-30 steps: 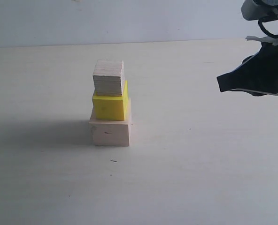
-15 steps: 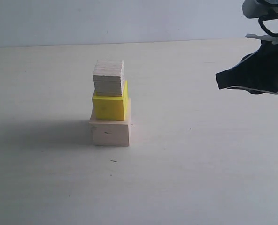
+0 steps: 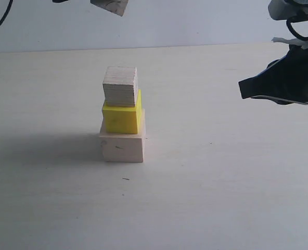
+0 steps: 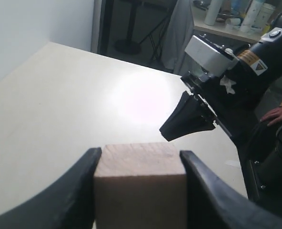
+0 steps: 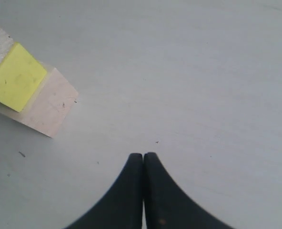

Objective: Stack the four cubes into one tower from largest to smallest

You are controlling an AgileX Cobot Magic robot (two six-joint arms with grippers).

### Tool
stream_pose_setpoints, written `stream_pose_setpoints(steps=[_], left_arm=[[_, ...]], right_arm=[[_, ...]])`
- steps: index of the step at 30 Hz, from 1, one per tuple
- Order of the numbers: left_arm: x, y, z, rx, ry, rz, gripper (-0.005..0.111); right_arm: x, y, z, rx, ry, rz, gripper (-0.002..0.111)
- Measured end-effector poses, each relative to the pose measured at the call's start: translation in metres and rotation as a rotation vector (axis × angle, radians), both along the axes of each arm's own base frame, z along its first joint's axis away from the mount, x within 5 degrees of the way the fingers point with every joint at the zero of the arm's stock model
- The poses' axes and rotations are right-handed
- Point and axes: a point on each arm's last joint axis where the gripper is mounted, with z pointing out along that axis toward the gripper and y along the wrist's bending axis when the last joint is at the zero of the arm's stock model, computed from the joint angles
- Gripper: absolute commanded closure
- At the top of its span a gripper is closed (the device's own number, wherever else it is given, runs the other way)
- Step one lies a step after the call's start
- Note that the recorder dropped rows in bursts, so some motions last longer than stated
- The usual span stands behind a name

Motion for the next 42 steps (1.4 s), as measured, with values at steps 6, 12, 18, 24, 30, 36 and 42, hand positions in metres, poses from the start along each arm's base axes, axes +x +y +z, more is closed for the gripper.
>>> stream_pose_setpoints(steps=[6,12,18,24,30,36,42], left_arm=[[-0.005,-0.01,0.0,0.004,-0.056,-0.048,0.107],[-0.009,-0.028,-0.009,0.005,-0.063,-0.11,0.107],[0.002,-0.034,-0.028,0.017,-0.054,-0.128,0.107],[0.009,-0.028,-0.031,0.003,-0.093,-0.117,0.107],[0.015,-0.024,-0.038,0.011,-0.101,-0.108,0.107],[0.024,-0.026,-0.056,0.028,-0.092,-0.122,0.107],[0.027,-0.026,-0.068,0.057,-0.091,-0.137,0.107]], right_arm=[[-0.001,0.0,0.0,0.005,0.002,-0.002,0.108],[-0.006,-0.001,-0.011,0.012,0.046,-0.01,0.108],[-0.007,-0.001,-0.014,0.016,0.062,-0.012,0.108],[-0.008,-0.001,-0.014,0.02,0.07,-0.013,0.108],[-0.008,0.0,-0.015,0.02,0.075,-0.012,0.108],[-0.008,0.0,-0.015,0.02,0.074,-0.01,0.108],[-0.008,0.0,-0.015,0.016,0.071,-0.004,0.108]])
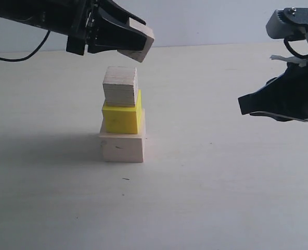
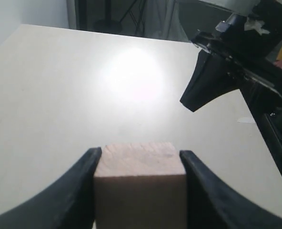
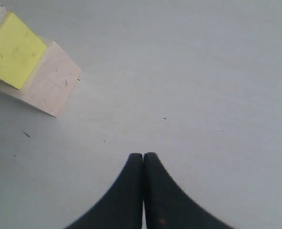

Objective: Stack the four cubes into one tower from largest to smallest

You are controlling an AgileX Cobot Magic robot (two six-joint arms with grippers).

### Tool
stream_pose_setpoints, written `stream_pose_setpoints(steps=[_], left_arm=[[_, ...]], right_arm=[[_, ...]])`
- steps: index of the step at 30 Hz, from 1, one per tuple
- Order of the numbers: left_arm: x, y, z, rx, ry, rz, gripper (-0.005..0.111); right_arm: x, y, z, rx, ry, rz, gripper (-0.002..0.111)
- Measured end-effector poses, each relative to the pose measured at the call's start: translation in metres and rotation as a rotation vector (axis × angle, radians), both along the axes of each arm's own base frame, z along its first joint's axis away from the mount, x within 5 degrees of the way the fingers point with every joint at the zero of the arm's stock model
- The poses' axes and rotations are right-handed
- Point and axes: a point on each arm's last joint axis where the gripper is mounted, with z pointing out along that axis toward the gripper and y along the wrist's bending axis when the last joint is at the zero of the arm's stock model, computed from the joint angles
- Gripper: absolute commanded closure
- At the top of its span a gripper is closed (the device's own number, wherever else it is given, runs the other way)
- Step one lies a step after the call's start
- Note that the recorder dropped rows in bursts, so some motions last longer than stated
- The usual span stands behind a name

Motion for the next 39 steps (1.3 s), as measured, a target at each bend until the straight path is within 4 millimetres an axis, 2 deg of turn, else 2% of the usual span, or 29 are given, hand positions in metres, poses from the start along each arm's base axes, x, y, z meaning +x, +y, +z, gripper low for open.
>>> stream_pose_setpoints(steps=[9,23,29,39], left_arm=[[0.006,0.012,-0.001,0.006,-0.017,0.028,0.107],[0.006,0.013,-0.001,0.009,-0.018,0.028,0.107],[0.003,0.014,-0.009,0.019,-0.011,0.019,0.107],[0.002,0.014,-0.012,0.022,-0.087,-0.012,0.107]], right_arm=[[0.0,0.0,0.0,0.0,0.0,0.0,0.108],[0.0,0.0,0.0,0.0,0.0,0.0,0.108],[0.0,0.0,0.0,0.0,0.0,0.0,0.108],[0.0,0.0,0.0,0.0,0.001,0.0,0.108]])
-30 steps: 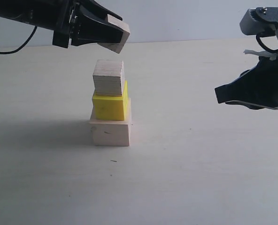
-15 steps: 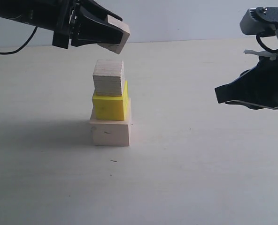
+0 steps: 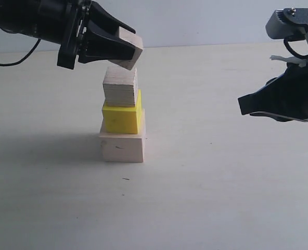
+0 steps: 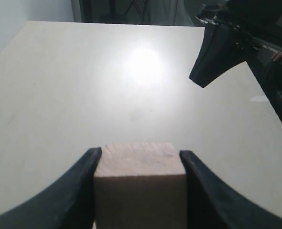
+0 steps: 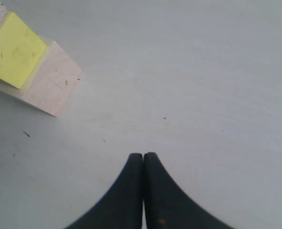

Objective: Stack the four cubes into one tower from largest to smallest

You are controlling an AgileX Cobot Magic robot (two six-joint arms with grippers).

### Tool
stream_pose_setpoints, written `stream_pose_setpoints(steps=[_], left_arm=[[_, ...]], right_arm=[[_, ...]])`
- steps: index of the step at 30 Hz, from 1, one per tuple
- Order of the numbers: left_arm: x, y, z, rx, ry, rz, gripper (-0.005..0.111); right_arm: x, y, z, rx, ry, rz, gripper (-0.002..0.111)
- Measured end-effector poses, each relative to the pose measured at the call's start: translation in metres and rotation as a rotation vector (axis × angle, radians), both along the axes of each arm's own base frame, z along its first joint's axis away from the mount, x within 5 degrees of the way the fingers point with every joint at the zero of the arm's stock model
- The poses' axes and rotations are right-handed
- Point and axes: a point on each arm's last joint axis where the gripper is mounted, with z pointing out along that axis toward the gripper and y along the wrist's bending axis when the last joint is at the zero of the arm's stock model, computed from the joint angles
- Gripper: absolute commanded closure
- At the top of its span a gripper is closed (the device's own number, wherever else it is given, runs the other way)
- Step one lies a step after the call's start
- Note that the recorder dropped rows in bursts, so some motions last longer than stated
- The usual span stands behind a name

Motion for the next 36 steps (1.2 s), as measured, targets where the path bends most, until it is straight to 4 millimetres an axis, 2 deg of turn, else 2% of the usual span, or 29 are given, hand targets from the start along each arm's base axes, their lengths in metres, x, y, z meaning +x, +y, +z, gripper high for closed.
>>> stream_pose_setpoints(steps=[9,17,30,36], left_arm=[[0.0,0.001,-0.001,0.01,-0.063,-0.025,0.107],[0.006,0.018,-0.005,0.021,-0.055,0.02,0.107],[0.009,0.017,-0.003,-0.022,-0.041,0.045,0.107],[0.018,0.014,-0.021,-0.055,0.024,0.07,0.107]], right_arm=[[0.0,0.0,0.0,0.0,0.0,0.0,0.108],[0.0,0.0,0.0,0.0,0.0,0.0,0.108],[0.0,0.0,0.0,0.0,-0.002,-0.001,0.108],[0.0,0.0,0.0,0.0,-0.002,-0.001,0.108]])
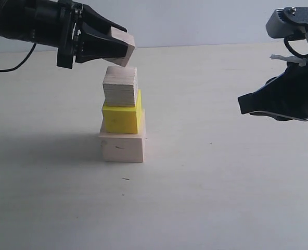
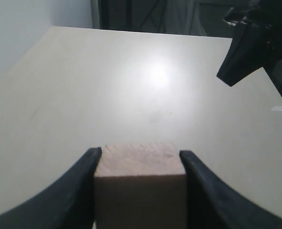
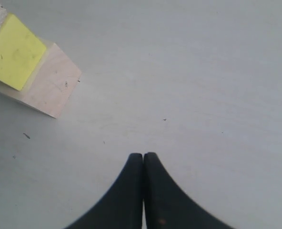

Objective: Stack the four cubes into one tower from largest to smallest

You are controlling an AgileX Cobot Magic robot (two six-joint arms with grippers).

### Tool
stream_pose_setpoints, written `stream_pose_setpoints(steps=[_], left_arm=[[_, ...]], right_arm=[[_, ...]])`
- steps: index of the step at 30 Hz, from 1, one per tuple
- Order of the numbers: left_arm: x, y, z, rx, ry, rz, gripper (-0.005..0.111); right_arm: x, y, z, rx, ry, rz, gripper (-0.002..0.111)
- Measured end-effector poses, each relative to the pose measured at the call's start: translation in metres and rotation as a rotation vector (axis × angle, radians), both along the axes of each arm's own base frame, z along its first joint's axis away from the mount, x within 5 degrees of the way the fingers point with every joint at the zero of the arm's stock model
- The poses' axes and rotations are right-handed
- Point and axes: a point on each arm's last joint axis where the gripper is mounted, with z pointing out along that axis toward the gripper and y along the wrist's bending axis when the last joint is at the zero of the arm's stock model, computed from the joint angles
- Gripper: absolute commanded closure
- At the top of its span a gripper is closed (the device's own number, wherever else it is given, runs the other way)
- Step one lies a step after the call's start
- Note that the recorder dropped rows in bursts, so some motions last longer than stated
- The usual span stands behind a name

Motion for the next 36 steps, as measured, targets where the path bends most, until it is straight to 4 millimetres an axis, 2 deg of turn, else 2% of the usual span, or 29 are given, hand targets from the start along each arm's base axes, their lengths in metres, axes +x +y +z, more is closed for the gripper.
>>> stream_pose_setpoints(steps=[12,22,36], left_arm=[[0.002,0.0,-0.004,-0.006,0.015,0.008,0.107],[-0.006,-0.016,-0.005,0.009,0.028,-0.041,0.107],[-0.007,-0.015,-0.007,0.031,0.041,-0.047,0.107]], right_arm=[[0.0,0.0,0.0,0.004,-0.002,-0.002,0.108],[0.0,0.0,0.0,0.004,-0.002,-0.002,0.108],[0.0,0.0,0.0,0.004,-0.002,-0.002,0.108]])
